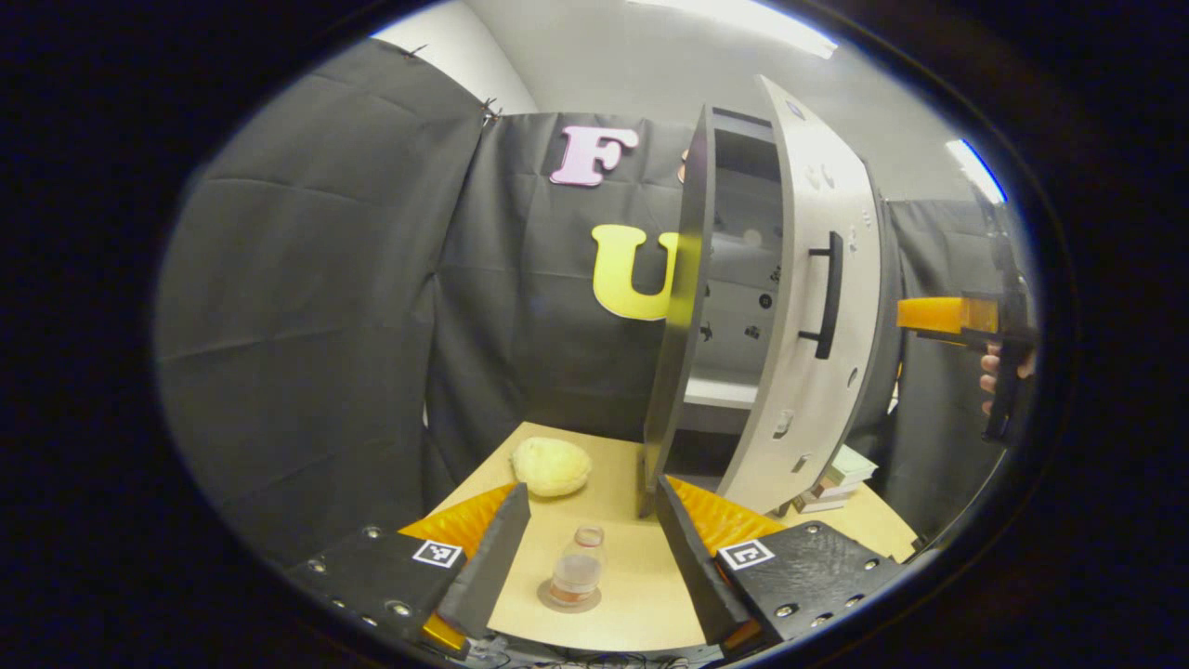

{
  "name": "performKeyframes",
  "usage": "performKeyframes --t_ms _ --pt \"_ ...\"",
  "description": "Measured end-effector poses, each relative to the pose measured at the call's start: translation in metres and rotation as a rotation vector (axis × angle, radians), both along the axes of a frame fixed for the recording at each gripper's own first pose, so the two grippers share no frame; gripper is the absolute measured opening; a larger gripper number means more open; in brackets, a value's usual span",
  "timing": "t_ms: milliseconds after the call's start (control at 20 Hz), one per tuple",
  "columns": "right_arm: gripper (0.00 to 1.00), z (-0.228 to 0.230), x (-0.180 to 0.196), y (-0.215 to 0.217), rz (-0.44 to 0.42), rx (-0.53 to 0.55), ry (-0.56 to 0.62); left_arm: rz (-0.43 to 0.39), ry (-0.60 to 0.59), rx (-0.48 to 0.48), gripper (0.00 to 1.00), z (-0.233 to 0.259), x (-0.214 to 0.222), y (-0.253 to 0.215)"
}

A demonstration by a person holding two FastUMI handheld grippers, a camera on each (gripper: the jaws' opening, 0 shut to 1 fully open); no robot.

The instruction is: Open the cabinet door with the right hand, grasp the bottle in the cabinet with the left hand and place it on the coaster, then close the cabinet door with the right hand.

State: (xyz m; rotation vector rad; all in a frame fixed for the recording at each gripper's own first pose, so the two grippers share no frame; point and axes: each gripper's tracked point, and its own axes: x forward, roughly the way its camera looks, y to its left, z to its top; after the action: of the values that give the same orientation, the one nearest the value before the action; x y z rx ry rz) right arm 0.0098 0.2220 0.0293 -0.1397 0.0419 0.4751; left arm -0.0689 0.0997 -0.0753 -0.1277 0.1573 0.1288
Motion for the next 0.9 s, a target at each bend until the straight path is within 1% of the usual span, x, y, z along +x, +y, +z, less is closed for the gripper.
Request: performKeyframes --t_ms 50,100,200,250,300,350,400,450,550,600,700,750,800,850,900 --pt "0.98 -0.001 -0.001 -0.013 -0.021 0.006 -0.001 -0.002 -0.002 0.010 0.82 0.002 -0.001 0.000" --pt "0.98 -0.001 -0.001 -0.027 -0.042 0.020 -0.001 -0.005 -0.010 0.023 0.82 0.006 -0.001 -0.001" --pt "0.98 0.009 0.002 -0.059 -0.099 0.060 -0.050 -0.015 -0.035 0.049 0.82 0.010 0.000 -0.003" --pt "0.98 0.011 0.005 -0.078 -0.135 0.077 -0.067 -0.019 -0.047 0.065 0.84 0.014 -0.001 -0.005" --pt "0.98 0.012 0.008 -0.091 -0.160 0.093 -0.080 -0.017 -0.055 0.086 0.84 0.021 -0.001 -0.007" --pt "0.98 0.015 0.012 -0.104 -0.177 0.108 -0.086 0.000 -0.072 0.115 0.82 0.031 -0.004 -0.007" --pt "0.98 0.016 0.016 -0.119 -0.187 0.117 -0.087 0.015 -0.090 0.143 0.82 0.042 -0.005 -0.009" --pt "0.98 0.016 0.018 -0.134 -0.194 0.121 -0.088 0.014 -0.107 0.164 0.84 0.056 0.000 -0.020" --pt "0.98 0.015 0.024 -0.168 -0.218 0.112 -0.079 0.015 -0.135 0.182 0.84 0.081 0.010 -0.054" --pt "0.98 0.015 0.027 -0.184 -0.232 0.110 -0.077 0.013 -0.147 0.170 0.84 0.087 0.014 -0.071" --pt "0.98 0.017 0.032 -0.216 -0.267 0.124 -0.079 -0.023 -0.165 0.102 0.82 0.091 0.025 -0.117" --pt "0.98 0.018 0.033 -0.229 -0.279 0.134 -0.078 -0.049 -0.167 0.071 0.84 0.092 0.030 -0.137" --pt "0.98 0.017 0.037 -0.239 -0.289 0.141 -0.075 -0.070 -0.164 0.053 0.84 0.090 0.035 -0.155" --pt "0.92 0.015 0.039 -0.250 -0.300 0.145 -0.069 -0.084 -0.159 0.048 0.82 0.092 0.035 -0.168" --pt "0.92 0.012 0.040 -0.260 -0.310 0.147 -0.063 -0.091 -0.158 0.052 0.82 0.092 0.036 -0.179"
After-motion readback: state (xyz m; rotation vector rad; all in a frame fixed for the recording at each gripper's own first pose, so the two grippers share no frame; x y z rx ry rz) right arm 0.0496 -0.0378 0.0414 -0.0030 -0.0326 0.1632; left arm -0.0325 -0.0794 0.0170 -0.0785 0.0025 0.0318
